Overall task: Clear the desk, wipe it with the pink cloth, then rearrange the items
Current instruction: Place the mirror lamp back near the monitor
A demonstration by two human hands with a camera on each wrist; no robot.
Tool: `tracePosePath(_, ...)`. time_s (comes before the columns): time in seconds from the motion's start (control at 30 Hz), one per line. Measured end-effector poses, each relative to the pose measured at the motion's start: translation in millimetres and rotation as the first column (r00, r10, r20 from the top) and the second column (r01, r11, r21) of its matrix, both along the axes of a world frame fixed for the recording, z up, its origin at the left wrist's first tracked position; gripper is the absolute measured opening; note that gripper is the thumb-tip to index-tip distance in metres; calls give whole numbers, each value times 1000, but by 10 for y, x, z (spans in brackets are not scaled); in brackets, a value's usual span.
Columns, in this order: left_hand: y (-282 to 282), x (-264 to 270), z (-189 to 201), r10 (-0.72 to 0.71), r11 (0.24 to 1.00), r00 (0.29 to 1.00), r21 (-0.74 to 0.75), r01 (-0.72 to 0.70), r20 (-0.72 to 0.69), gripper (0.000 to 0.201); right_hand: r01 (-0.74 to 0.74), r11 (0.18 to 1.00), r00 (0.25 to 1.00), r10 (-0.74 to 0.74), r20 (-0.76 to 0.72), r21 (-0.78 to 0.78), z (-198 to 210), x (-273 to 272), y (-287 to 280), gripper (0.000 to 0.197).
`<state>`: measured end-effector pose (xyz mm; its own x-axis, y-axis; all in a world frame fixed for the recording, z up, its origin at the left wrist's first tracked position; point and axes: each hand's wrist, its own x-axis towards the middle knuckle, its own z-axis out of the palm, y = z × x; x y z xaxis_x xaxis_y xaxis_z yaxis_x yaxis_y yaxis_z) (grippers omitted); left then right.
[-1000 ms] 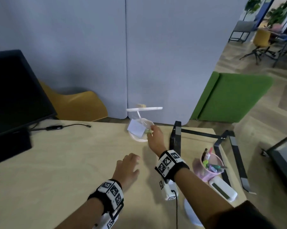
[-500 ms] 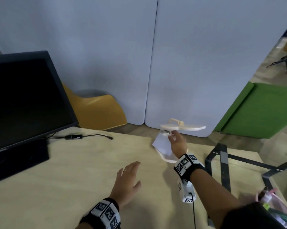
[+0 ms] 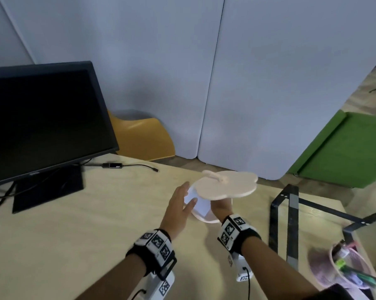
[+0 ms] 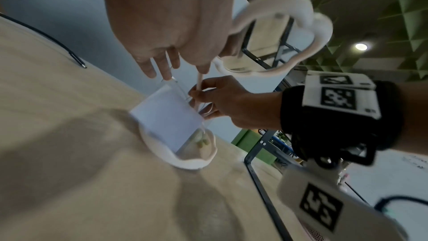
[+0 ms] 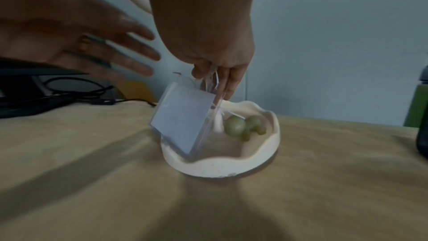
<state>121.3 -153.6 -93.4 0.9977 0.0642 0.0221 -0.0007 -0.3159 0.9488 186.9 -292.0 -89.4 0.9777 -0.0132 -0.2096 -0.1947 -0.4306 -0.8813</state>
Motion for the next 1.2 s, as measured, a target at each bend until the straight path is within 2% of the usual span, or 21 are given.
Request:
tracePosePath(0.03, -17, -4, 2, 27, 997, 1000, -75, -27, 3, 50, -4, 999, 1000, 4, 0, 48, -3, -82, 71, 15)
tracePosePath(0.07, -21, -6, -4, 72, 986, 997, -155, -69, 11, 52, -52, 998, 998, 51, 48, 21, 4, -178, 125, 14)
tracePosePath(0.13, 2, -26, -42, 167, 964, 985, -218, -153, 47, 49, -64, 997, 996, 61, 71, 50, 0, -346, 223, 12)
tracePosePath(0.17, 20, -61, -26, 196, 961, 978, -212, -178, 65, 43, -76, 995, 991, 67, 112, 71, -13, -397, 270, 11)
tracePosePath(0.23, 67, -135, 11, 224, 963, 971, -172, -207, 81, 25, -79, 993, 994, 71, 79, 93, -38, -488, 389, 18)
tracePosePath(0.27, 98, -159, 5, 230, 966, 969, -141, -216, 91, 23, -90, 991, 996, 89, 15, 97, 1, -546, 433, 21)
tracePosePath(0.33, 182, -214, -28, 234, 972, 967, -46, -231, 100, 22, -109, 986, 993, 115, -37, 129, -99, -595, 453, 11)
tracePosePath(0.37, 223, -228, -51, 239, 971, 966, 1, -241, 99, 22, -171, 984, 984, 167, 65, 45, -148, -630, 450, 7)
tracePosePath(0.4, 257, -247, -59, 250, 967, 963, 27, -254, 105, 22, -208, 976, 973, 200, 111, 63, -189, -641, 432, 10)
tracePosePath(0.43, 280, -265, -46, 263, 963, 959, 32, -268, 111, 22, -269, 963, 943, 263, 206, 1, -231, -633, 439, 14)
tracePosePath(0.5, 323, -307, 18, 281, 958, 953, 31, -286, 112, 25, -361, 922, 913, 380, 147, -143, -155, -669, 434, 24)
tracePosePath(0.57, 415, -337, 48, 312, 948, 946, 38, -316, 87, 29, -327, 920, 938, 344, 47, -218, -82, -642, 450, 48)
tracePosePath(0.67, 652, -377, 106, 368, 930, 930, -17, -368, -17, 24, -356, 872, 918, 393, 49, -336, 4, -622, 351, 67)
tracePosePath(0.73, 880, -441, 134, 404, 912, 913, -53, -407, -46, 25, -344, 862, 914, 399, 79, -372, 48, -618, 267, 72)
tracePosePath(0.83, 1354, -570, 131, 500, 851, 864, -154, -503, -56, 37, -298, 868, 920, 372, 123, -398, 88, -649, 151, 65)
tracePosePath(0.97, 2183, -769, 156, 607, 768, 791, -201, -608, -78, 11, -267, 869, 923, 356, 150, -418, 73, -703, 120, 58)
tracePosePath(1.1, 3061, -1064, 258, 666, 732, 744, -139, -666, -55, 4, -226, 855, 937, 322, 137, -467, -21, -779, 163, 52)
tracePosePath(1.2, 3675, -1305, 223, 695, 710, 713, -71, -701, -92, 20, -201, 848, 956, 280, 93, -490, -105, -870, 255, 49)
